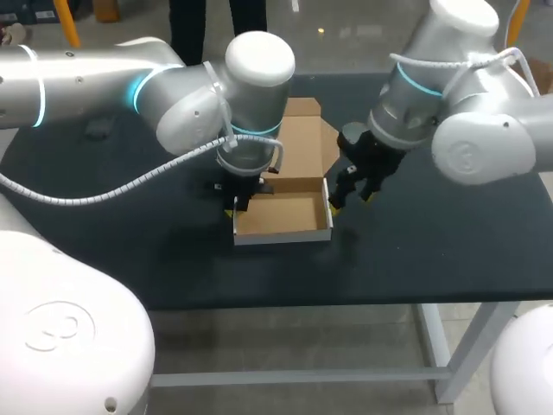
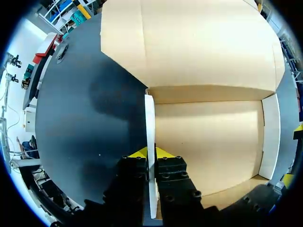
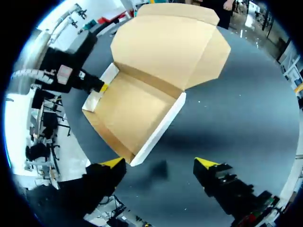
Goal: Assemble the packaging by folding the flat box into shape, placing the metal phone stand inside, and closing the box properly
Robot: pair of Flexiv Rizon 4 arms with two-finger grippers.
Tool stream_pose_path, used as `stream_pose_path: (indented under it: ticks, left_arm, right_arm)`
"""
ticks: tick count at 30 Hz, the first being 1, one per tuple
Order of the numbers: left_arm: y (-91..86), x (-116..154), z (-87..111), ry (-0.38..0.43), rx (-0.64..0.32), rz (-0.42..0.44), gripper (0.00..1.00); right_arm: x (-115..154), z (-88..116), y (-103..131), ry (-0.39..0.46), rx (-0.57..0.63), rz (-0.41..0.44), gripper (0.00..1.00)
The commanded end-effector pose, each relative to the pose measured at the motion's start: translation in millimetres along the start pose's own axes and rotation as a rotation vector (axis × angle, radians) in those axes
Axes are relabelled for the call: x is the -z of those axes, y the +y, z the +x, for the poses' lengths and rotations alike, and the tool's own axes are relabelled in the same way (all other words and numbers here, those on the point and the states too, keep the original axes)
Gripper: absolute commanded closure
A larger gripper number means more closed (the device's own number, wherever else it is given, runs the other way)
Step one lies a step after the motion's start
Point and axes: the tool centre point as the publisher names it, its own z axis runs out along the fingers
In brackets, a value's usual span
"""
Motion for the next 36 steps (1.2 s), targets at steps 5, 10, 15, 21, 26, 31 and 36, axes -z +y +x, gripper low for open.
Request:
stream_pose_path:
  ticks: [5,10,15,21,26,31,36]
  left_arm:
    - [0.7,2,-4.5,-0.058,0.003,0.003,1.0]
    - [-0.3,4,-9.8,-0.026,-0.002,-0.01,1.0]
    - [0.5,6,-13.9,0.004,-0.013,-0.005,1.0]
    - [0.7,7,-18.5,0.045,-0.033,-0.01,1.0]
    - [-0.1,4,-21.9,0.077,-0.044,-0.021,1.0]
    - [-0.3,3,-24.1,0.083,-0.054,-0.027,1.0]
    - [0.0,1,-25.9,0.044,-0.066,-0.024,1.0]
  right_arm:
    - [3,-4,-4,0.051,0.003,-0.016,0.0]
    - [3,-4,-4,0.051,0.003,-0.016,0.0]
    - [7,1,-8,0.075,0.123,-0.046,0.0]
    - [21,5,-28,0.124,0.434,-0.115,0.0]
    - [34,4,-50,0.134,0.608,-0.188,0.0]
    - [46,2,-69,0.13,0.72,-0.277,0.0]
    - [51,2,-81,0.119,0.779,-0.311,0.0]
